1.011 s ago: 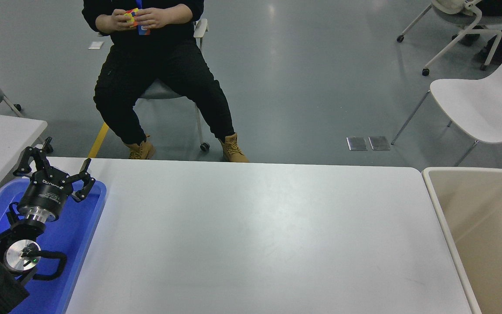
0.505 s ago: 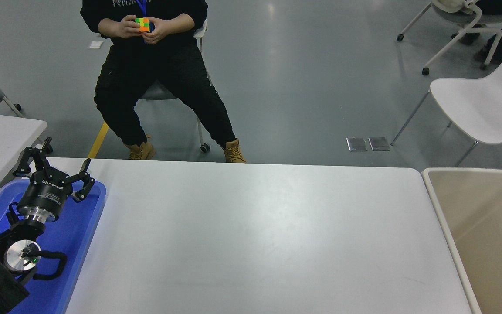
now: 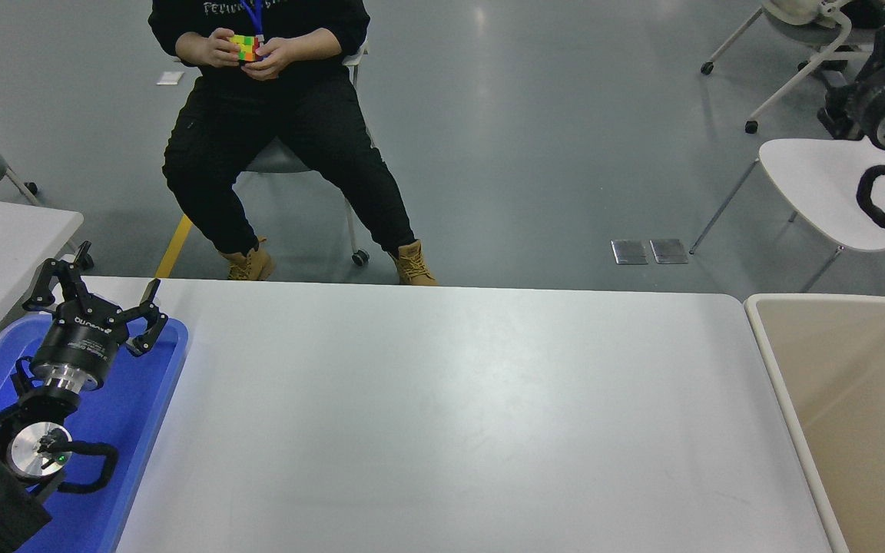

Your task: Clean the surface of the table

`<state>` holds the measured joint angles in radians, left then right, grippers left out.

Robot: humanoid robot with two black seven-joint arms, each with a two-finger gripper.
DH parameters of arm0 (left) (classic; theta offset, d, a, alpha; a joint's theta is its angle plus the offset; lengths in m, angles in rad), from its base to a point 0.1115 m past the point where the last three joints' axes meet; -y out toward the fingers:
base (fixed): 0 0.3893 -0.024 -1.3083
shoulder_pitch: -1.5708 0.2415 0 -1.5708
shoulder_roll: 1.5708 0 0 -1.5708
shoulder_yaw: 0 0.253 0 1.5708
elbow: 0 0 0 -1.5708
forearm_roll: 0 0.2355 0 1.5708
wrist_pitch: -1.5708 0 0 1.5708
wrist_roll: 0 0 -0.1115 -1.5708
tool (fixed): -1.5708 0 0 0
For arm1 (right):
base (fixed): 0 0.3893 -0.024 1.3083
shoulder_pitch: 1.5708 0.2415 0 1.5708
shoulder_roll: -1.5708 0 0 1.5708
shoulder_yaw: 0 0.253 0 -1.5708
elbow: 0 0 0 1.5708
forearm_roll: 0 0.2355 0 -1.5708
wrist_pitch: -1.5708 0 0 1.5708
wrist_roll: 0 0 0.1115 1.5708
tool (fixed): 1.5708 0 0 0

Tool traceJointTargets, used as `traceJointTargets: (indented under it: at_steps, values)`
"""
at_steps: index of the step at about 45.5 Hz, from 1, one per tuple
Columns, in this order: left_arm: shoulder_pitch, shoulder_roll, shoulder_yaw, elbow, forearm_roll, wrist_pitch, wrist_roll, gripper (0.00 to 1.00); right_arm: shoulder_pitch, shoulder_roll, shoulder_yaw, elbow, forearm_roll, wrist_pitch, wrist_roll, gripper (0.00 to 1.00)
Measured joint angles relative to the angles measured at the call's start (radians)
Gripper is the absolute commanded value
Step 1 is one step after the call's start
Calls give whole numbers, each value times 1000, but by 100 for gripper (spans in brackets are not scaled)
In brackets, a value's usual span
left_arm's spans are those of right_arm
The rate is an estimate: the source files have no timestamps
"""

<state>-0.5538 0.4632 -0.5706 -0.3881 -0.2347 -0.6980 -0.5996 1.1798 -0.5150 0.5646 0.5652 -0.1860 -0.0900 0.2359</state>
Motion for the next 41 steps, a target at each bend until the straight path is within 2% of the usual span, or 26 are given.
traceJointTargets:
  at_steps: [8,22,41]
  values:
    - [0,0,0,0,0,0,0,100,-21,43,6,5,-6,-1,57,98]
    - [-1,0,0,0,0,0,1,100,-145,121,46,6,-9,-4,150,98]
    - [0,0,0,0,0,0,0,100,-290,169,89,-1,-10,-5,222,98]
